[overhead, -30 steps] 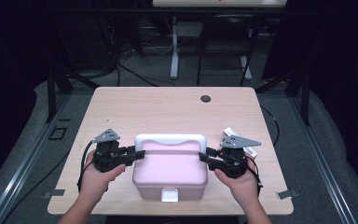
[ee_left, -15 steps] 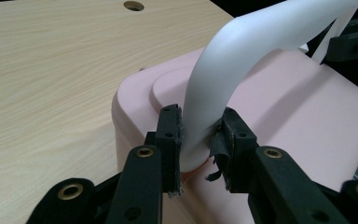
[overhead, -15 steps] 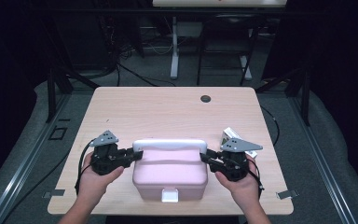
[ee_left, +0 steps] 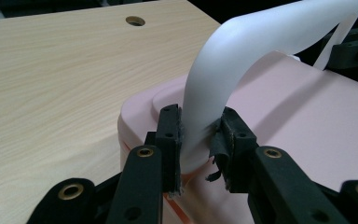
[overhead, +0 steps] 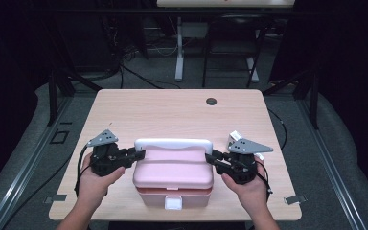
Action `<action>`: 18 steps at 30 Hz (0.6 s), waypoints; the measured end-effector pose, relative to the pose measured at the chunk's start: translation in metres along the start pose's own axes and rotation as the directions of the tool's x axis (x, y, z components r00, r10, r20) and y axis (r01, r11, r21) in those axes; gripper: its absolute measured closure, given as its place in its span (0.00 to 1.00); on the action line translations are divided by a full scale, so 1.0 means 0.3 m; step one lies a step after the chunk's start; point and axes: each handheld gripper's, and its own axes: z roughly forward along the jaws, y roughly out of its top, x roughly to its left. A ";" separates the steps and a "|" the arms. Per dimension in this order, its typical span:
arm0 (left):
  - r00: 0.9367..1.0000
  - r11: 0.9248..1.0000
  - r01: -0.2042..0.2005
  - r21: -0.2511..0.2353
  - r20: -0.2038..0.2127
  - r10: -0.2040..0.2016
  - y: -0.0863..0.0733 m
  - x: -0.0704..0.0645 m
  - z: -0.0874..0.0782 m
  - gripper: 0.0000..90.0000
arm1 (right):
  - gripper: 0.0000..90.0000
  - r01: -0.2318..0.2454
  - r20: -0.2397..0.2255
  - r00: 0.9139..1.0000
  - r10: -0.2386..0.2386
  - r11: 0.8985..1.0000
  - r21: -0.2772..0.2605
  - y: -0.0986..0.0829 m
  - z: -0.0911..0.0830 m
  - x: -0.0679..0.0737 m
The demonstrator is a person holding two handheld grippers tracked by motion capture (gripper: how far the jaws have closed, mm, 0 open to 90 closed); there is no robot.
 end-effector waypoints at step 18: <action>1.000 1.000 0.011 -0.014 0.002 -0.011 0.049 0.011 -0.011 0.81 | 0.81 -0.010 -0.020 1.000 0.010 1.000 -0.010 0.056 0.004 -0.028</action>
